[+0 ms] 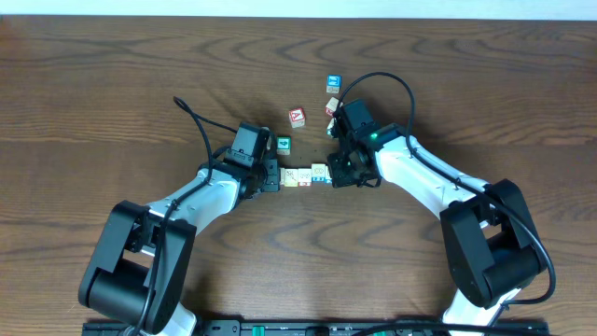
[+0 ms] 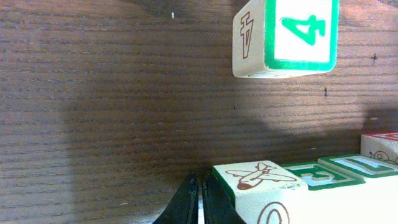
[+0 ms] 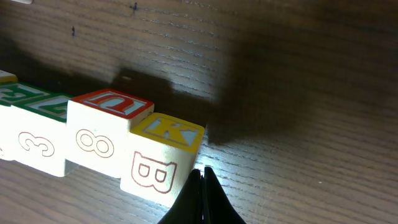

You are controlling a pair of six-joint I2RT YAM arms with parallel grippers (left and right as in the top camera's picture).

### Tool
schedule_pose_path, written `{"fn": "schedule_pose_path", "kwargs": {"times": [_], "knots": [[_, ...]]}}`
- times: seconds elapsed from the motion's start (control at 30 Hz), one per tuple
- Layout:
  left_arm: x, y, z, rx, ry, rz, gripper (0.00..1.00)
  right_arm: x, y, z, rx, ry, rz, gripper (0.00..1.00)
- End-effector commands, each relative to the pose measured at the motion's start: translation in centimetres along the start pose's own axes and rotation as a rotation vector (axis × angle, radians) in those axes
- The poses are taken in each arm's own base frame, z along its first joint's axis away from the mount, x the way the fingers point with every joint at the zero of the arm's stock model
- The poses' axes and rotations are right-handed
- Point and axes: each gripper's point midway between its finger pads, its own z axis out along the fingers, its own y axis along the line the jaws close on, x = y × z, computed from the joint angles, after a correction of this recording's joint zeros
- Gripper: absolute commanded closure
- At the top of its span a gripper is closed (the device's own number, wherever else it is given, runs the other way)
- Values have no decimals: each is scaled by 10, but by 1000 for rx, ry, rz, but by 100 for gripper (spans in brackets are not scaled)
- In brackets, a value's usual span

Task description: Lift 5 blocks

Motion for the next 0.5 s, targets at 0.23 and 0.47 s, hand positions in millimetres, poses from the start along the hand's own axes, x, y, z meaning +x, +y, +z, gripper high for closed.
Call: {"fn": "schedule_pose_path", "kwargs": {"times": [0.23, 0.47], "knots": [[34, 6, 16, -7, 121, 14, 92, 8, 8, 5, 17, 23, -52, 99], [33, 19, 15, -79, 105, 17, 92, -9, -30, 0, 201, -54, -44, 99]]}}
